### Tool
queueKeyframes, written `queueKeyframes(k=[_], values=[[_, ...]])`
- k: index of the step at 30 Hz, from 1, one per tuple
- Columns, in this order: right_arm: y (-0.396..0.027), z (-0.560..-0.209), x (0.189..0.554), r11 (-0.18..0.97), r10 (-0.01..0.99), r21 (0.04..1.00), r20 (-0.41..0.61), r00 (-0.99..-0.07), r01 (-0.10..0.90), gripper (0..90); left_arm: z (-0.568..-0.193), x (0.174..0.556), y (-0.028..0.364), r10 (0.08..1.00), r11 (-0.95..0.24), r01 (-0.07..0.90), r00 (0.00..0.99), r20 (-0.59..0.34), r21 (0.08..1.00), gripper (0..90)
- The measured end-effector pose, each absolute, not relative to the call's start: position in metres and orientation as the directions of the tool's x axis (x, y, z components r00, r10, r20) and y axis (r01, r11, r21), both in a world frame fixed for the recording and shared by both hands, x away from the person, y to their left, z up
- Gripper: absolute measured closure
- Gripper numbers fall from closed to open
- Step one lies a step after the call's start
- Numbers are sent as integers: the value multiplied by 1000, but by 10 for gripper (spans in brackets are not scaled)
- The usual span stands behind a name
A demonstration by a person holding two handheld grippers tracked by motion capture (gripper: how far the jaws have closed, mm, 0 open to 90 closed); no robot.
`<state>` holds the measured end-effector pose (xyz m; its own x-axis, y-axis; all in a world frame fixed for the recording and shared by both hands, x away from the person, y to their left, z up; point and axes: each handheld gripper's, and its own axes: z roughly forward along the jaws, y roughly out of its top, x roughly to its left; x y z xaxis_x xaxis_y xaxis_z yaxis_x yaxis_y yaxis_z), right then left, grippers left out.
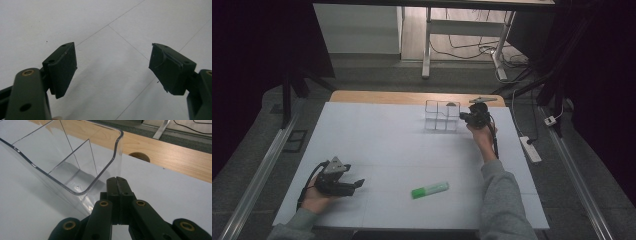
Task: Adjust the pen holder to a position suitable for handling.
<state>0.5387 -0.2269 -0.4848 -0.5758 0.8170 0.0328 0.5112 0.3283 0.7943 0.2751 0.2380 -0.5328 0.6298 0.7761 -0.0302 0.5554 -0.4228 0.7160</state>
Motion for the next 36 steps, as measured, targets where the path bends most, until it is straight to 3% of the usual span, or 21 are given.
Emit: queueKeyframes(k=[36], values=[[-173,-493,546,340,779,789,68,-623,512,891,-533,276,240,778,-423,555,628,-27,716,221]])
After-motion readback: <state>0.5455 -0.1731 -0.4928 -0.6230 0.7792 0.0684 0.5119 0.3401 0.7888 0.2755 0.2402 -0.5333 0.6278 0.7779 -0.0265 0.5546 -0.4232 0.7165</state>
